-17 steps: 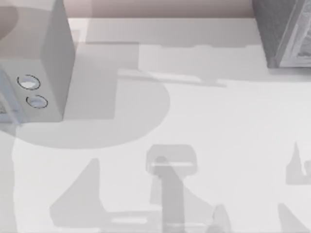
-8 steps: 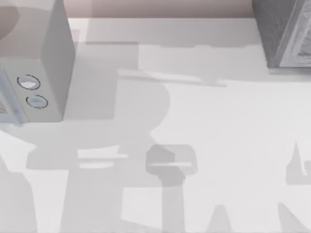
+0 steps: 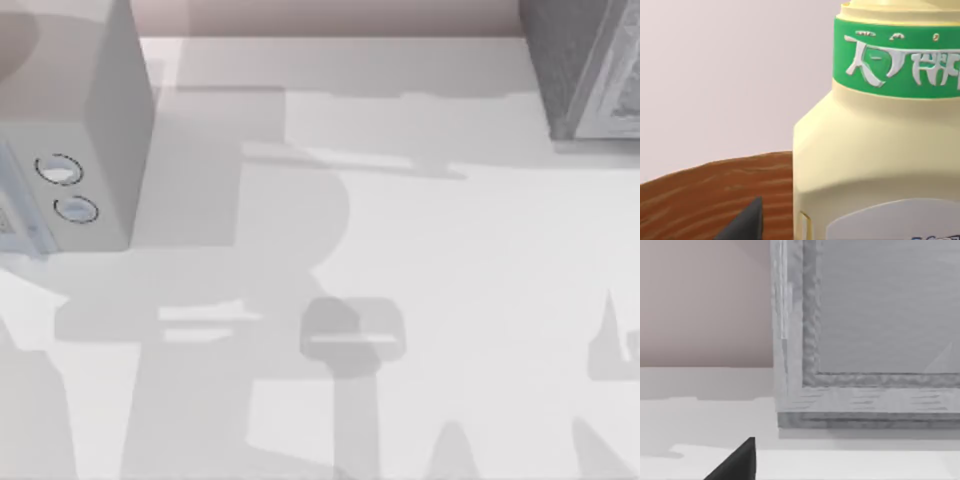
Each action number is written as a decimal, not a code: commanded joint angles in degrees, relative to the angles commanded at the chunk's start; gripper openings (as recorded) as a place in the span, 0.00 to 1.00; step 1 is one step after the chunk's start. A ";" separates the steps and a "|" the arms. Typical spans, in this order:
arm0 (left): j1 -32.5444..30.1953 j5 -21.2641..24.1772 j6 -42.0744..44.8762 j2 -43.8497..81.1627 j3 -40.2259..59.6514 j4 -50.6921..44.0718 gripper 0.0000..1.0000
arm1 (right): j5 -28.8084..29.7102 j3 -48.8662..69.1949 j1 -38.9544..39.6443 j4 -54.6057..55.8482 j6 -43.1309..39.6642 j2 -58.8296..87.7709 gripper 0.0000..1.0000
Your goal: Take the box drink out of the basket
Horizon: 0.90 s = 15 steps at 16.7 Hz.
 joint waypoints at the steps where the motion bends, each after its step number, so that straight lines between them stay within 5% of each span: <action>1: -0.24 -0.24 -0.03 0.80 0.42 -0.03 1.00 | 0.00 0.00 0.00 0.00 0.00 0.00 1.00; 15: -3.73 -3.59 -0.03 10.36 8.30 1.53 1.00 | 0.00 0.00 0.00 0.00 0.00 0.00 1.00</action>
